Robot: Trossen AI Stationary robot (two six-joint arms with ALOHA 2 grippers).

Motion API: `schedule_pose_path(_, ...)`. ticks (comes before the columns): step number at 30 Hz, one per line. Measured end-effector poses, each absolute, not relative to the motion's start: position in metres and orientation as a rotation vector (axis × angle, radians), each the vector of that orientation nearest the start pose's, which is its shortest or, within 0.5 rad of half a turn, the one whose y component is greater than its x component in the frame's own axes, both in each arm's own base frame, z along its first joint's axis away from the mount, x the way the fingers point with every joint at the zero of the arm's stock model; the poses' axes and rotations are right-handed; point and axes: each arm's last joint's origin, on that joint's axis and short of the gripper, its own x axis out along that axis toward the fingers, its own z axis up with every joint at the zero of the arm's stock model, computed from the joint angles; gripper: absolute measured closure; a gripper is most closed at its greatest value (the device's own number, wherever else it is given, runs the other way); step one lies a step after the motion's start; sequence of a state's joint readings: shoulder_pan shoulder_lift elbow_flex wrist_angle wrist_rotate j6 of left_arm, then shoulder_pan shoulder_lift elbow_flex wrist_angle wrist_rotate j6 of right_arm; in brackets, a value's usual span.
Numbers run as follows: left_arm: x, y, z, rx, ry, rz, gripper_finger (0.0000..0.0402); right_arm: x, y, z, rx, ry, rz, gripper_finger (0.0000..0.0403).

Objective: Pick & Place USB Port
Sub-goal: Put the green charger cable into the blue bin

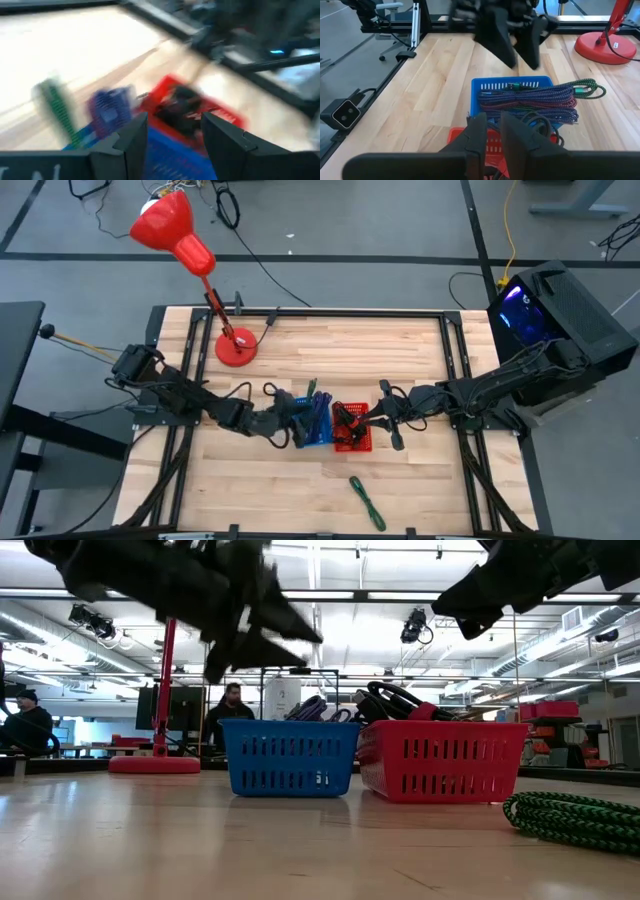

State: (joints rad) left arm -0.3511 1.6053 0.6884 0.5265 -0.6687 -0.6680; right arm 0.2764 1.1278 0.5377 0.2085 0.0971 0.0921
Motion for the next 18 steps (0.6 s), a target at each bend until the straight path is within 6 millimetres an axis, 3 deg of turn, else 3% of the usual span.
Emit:
schedule_pose_path(6,0.3,-0.1,0.183,-0.524,0.223,0.17,0.0223,0.225,0.061,0.219,0.02,0.393,0.159,0.0344)
schedule_pose_path(11,0.295,-0.111,0.184,-0.507,0.225,0.146,0.0224,0.223,0.065,0.218,0.14,0.429,0.275,0.0344)
schedule_pose_path(18,0.294,-0.113,0.184,-0.417,0.21,0.192,0.0225,0.213,0.107,0.204,0.3,0.584,0.486,0.0344)
